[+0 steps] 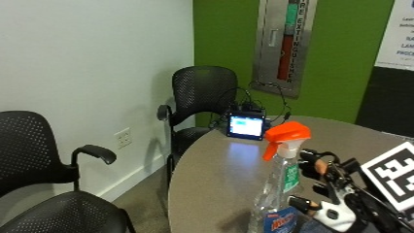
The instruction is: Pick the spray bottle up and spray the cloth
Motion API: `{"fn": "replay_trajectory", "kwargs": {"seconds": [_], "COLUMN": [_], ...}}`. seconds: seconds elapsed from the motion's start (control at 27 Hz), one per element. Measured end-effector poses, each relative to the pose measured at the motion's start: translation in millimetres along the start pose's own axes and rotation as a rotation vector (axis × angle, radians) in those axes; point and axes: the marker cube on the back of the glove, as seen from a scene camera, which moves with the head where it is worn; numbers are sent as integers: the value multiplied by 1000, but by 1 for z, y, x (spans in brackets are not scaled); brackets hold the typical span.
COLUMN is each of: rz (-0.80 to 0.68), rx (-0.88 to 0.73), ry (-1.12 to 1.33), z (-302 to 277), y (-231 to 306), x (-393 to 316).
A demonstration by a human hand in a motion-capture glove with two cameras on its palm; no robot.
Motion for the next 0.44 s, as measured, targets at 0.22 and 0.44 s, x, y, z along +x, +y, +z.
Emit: {"fn": "replay_trajectory", "kwargs": {"seconds": [0.22, 0.44], "rz": [-72, -93], "rx": [8, 36], "ry": [-66, 173], "z": [-34, -76], "y": [16, 63], "x": [-4, 20]}}
